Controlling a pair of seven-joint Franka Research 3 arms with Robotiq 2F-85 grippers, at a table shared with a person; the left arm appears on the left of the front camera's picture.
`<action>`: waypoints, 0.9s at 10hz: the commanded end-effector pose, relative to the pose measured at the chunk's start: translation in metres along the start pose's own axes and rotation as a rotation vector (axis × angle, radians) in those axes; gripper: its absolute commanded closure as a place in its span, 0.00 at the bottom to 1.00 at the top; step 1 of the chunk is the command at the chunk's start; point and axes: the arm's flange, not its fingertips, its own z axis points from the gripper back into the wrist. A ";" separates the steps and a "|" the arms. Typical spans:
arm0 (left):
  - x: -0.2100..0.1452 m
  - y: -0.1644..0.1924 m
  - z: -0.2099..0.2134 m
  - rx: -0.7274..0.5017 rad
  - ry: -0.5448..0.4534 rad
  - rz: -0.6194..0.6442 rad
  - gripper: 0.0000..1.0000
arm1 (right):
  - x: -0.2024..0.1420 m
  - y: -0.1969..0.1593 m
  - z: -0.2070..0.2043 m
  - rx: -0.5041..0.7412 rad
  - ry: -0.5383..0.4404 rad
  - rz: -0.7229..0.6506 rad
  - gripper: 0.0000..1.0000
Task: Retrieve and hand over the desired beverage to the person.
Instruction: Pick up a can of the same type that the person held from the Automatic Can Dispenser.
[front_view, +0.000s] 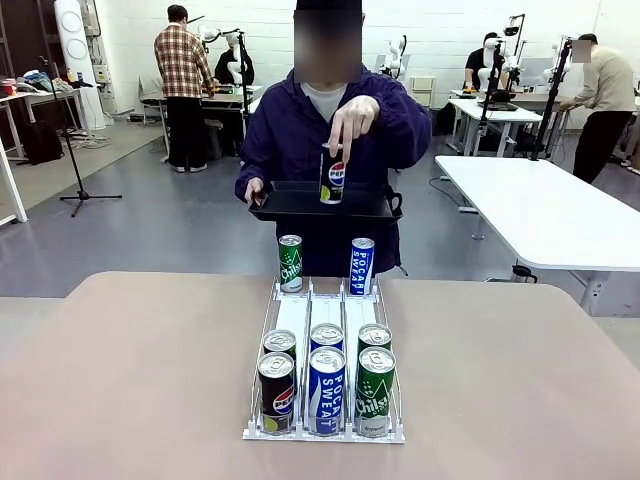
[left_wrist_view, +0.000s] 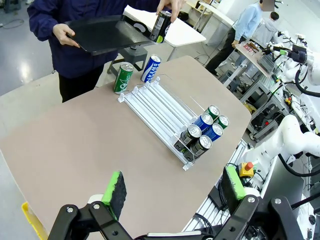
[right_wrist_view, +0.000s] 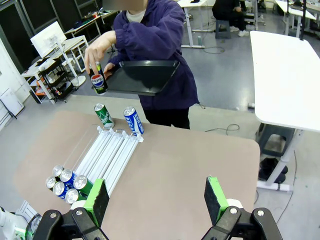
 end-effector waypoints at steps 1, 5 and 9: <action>0.001 0.002 0.002 -0.010 -0.018 -0.021 0.00 | 0.000 0.000 -0.001 0.008 -0.001 0.001 0.00; 0.001 0.002 0.002 -0.010 -0.018 -0.021 0.00 | 0.000 0.000 -0.001 0.008 -0.001 0.001 0.00; 0.001 0.002 0.002 -0.010 -0.018 -0.021 0.00 | 0.000 0.000 -0.001 0.008 -0.001 0.001 0.00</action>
